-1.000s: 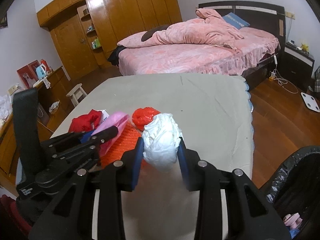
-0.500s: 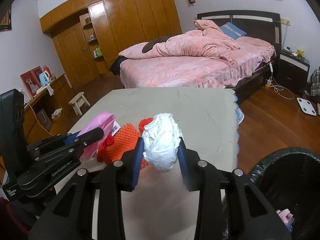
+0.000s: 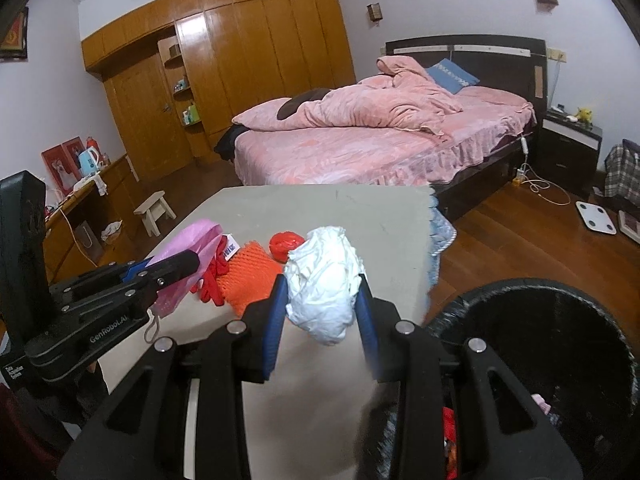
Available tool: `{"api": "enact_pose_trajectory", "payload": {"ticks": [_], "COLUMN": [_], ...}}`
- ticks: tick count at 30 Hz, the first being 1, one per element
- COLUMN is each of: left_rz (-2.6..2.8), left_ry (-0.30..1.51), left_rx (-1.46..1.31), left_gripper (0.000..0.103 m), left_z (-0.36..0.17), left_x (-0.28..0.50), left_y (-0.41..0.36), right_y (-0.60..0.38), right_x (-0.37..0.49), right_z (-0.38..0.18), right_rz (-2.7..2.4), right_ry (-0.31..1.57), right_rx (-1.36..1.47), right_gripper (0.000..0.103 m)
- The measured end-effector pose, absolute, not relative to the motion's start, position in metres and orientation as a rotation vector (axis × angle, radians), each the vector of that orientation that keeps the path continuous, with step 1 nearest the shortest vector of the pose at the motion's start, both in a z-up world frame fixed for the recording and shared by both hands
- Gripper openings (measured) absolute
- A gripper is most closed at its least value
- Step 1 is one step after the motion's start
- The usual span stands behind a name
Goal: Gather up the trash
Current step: 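Carry the white bag and pink mask over the bin with both grippers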
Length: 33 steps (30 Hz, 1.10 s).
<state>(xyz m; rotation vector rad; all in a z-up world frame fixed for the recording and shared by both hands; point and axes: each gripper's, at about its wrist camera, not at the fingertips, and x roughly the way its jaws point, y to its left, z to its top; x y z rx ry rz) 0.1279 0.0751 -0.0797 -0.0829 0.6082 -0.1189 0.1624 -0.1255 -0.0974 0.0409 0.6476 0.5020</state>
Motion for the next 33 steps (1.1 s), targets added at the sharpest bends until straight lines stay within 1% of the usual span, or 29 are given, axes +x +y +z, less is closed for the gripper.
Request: {"api": "enact_pose_trajectory", "payload": {"ticks": [17,33], "left_rz": [-0.253,-0.427], "left_ry": [0.561,0.559], "left_rx": [-0.039,0.012], "left_gripper": [0.015,0.015], "left_z": [-0.063,-0.064], "left_x": [0.105,0.110], "left_y": [0.000,-0.085], "right_y": [-0.202,-0.293], "right_x": [0.125,0.110], "right_z": [-0.082,-0.096], "right_rz": [0.367,0.172], "right_ry": [0.594,0.597], "right_rx": [0.054,0.087], "right_gripper": [0.033,0.033]}}
